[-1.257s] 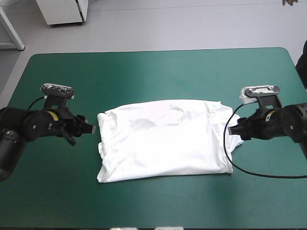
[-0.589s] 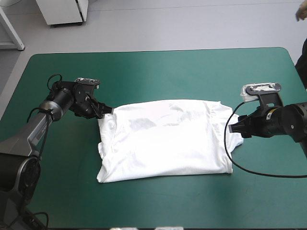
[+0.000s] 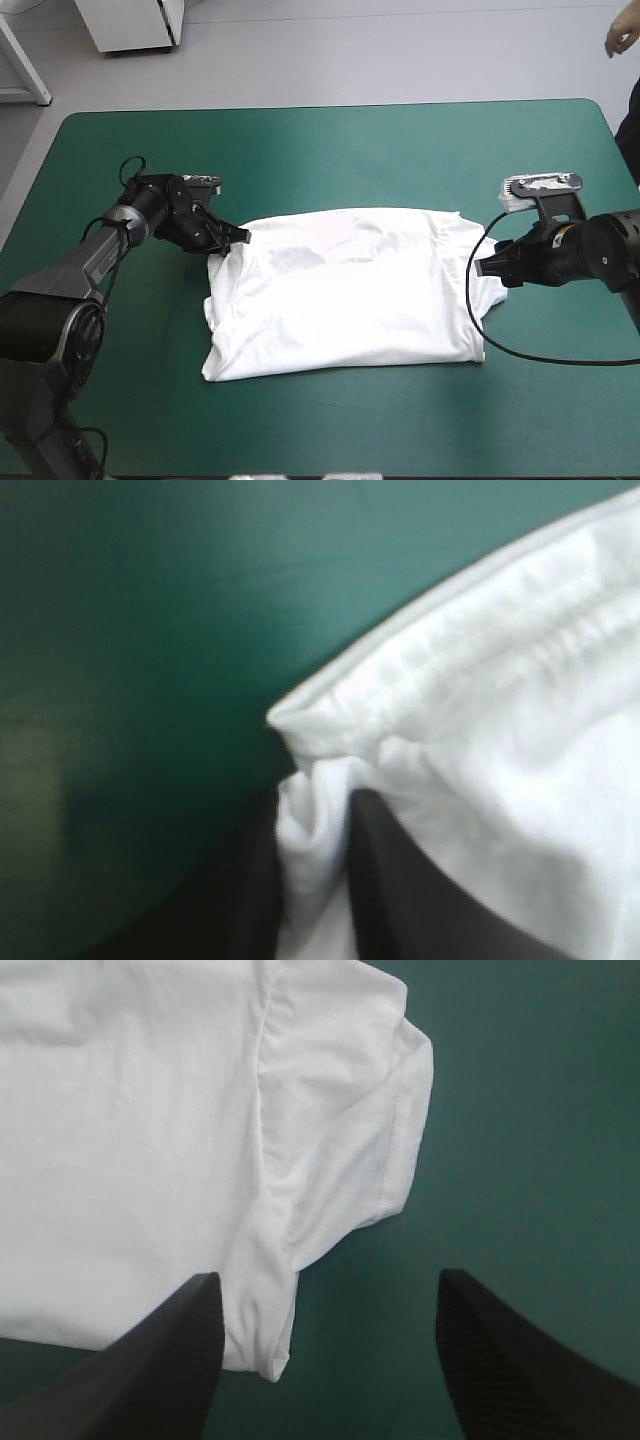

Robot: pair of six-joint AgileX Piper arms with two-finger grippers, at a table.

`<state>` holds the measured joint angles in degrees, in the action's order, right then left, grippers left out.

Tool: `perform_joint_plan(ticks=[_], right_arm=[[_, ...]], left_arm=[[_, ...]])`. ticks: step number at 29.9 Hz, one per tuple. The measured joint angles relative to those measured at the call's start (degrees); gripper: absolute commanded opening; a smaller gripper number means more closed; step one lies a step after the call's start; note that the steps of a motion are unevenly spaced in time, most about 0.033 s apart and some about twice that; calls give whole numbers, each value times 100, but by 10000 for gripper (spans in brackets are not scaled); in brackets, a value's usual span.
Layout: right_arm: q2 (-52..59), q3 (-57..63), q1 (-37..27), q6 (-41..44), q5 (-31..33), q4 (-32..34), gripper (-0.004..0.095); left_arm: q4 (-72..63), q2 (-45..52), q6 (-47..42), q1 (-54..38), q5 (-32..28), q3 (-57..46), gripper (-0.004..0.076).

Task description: Fold the cloth

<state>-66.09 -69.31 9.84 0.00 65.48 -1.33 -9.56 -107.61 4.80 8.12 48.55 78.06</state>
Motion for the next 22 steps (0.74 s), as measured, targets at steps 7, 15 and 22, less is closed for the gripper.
perform_joint_plan(ticks=[7, 15, 22], right_arm=[[-5, 0, 0, 0, 8, 0, 568], [-5, 0, 0, 0, 19, -21, 567], [-5, 0, 0, 0, 22, -86, 567]], left_arm=[[-314, 46, 255, 45, 414, 148, -10], [-299, 591, 159, 657, 833, 760, -10], [-336, 377, 18, 1081, 810, 808, -10]])
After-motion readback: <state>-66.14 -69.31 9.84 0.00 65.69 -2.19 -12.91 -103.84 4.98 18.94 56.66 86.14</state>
